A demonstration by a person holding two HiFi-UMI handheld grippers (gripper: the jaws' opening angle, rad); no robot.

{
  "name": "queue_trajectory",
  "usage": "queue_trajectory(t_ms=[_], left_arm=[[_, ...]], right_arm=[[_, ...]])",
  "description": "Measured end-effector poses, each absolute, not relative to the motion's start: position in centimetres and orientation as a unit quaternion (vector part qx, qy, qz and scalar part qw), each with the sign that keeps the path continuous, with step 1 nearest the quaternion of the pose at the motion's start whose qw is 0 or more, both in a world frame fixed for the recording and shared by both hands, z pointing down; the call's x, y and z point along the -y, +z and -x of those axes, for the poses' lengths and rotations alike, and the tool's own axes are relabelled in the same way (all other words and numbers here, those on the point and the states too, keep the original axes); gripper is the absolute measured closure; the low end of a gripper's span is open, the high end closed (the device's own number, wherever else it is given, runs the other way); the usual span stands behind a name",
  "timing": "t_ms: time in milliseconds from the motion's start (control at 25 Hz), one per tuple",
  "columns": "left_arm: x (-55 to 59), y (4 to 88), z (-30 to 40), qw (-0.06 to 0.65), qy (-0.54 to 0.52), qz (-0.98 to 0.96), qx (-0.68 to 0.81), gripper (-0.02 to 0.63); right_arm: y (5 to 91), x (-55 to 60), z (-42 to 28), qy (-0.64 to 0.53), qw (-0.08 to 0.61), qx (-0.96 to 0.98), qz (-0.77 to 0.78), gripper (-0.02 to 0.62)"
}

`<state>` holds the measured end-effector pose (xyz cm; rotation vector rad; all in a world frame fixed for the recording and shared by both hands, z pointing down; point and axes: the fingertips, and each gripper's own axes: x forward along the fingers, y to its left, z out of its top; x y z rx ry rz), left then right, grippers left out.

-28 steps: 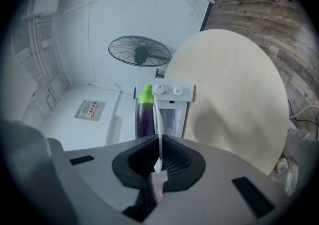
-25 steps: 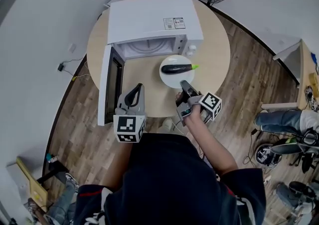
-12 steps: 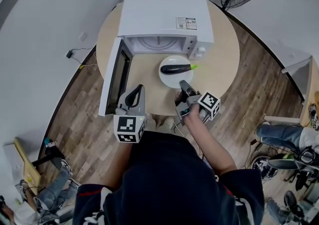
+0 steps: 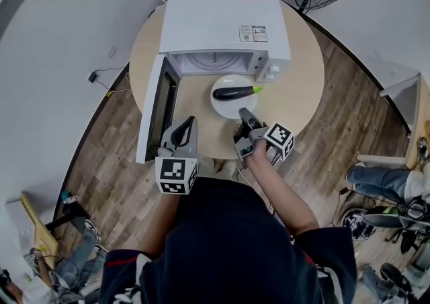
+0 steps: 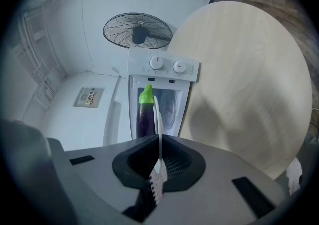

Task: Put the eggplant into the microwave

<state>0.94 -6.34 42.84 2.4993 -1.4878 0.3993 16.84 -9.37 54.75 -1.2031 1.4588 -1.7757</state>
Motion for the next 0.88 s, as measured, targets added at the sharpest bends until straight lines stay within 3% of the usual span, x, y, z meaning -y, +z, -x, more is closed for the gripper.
queue_trajectory(t_ms=[880], left_arm=[[10.6,45.7,2.0,0.140,0.157,-0.856,0.473,0.588]], right_arm=[[60.6,18.1,-13.1,-0.657,0.232,-0.532,0.482,0.575]])
